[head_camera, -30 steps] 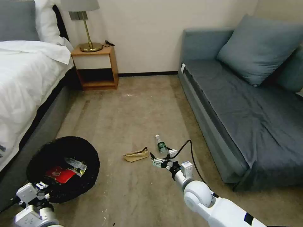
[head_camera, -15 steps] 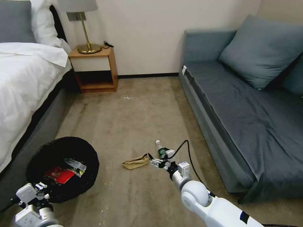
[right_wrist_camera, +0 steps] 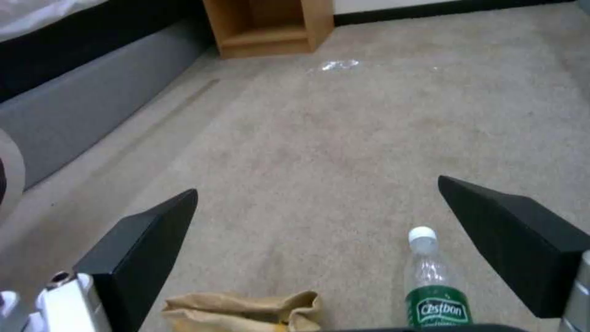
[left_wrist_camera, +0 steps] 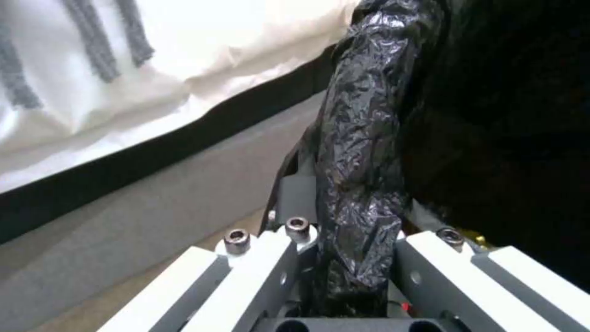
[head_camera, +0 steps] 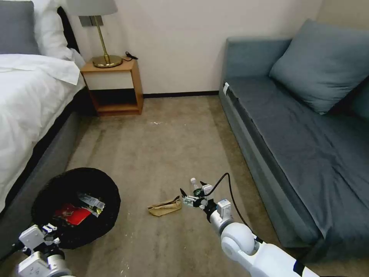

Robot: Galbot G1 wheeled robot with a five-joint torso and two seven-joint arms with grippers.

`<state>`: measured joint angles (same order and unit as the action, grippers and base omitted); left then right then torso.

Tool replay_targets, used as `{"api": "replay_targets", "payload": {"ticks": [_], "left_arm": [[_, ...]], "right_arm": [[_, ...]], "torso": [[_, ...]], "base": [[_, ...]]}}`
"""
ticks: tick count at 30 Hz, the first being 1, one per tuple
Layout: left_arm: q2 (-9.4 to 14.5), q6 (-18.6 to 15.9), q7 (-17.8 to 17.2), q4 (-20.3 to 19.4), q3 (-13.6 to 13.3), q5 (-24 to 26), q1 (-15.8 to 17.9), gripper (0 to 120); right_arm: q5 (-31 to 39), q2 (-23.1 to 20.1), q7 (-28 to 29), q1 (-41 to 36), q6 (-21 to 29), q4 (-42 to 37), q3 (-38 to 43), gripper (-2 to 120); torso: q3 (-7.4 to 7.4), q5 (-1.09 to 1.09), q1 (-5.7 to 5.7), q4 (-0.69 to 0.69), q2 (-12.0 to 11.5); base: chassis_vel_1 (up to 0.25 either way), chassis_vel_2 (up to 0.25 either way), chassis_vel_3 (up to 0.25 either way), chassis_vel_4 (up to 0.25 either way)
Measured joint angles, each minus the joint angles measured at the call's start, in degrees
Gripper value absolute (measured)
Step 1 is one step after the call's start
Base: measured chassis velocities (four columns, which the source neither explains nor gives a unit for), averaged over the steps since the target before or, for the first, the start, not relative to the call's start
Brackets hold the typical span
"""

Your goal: Pick up the trash bin, then pick up the garbage on the floor and place it into the trash bin.

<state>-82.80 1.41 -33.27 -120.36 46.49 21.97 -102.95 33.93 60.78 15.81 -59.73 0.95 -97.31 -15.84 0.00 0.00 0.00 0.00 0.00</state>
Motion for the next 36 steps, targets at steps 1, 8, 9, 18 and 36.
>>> {"api": "replay_targets", "payload": {"ticks": [1,8,9,18,36], "left_arm": [[0.1,0.0,0.0,-0.1,0.0,0.0,-0.1,3],[-0.1,0.4,0.0,-0.2,0.0,-0.1,-0.3,3],[-0.1,0.4,0.0,-0.3,-0.1,-0.1,-0.4,3],[0.2,0.6,0.0,-0.5,0.1,-0.1,-0.5,3],[-0.2,0.7,0.0,-0.6,0.2,0.2,-0.2,3]], "right_arm": [[-0.2,0.1,0.0,-0.2,0.0,0.0,0.0,100],[-1.8,-0.1,-0.7,-0.9,-0.5,-0.2,0.4,100],[-2.0,-0.2,-0.9,-1.0,-0.5,-0.2,0.4,100],[-3.2,-0.3,-2.5,-0.9,-0.9,-0.2,0.0,100],[-6.8,1.2,-13.6,3.2,-4.5,6.4,-4.1,100]], "torso": [[0.0,0.0,0.0,0.0,0.0],[0.0,-0.01,0.0,0.0,0.0],[0.0,0.0,0.0,0.0,0.0],[0.0,0.0,0.0,0.0,0.0],[0.0,-0.01,0.0,0.0,0.0]], "base": [[-0.08,0.065,0.073,-0.075],[-0.074,0.068,0.072,-0.075],[-0.067,0.069,0.079,-0.074],[-0.074,0.066,0.068,-0.072],[-0.072,0.068,0.076,-0.073]]}}
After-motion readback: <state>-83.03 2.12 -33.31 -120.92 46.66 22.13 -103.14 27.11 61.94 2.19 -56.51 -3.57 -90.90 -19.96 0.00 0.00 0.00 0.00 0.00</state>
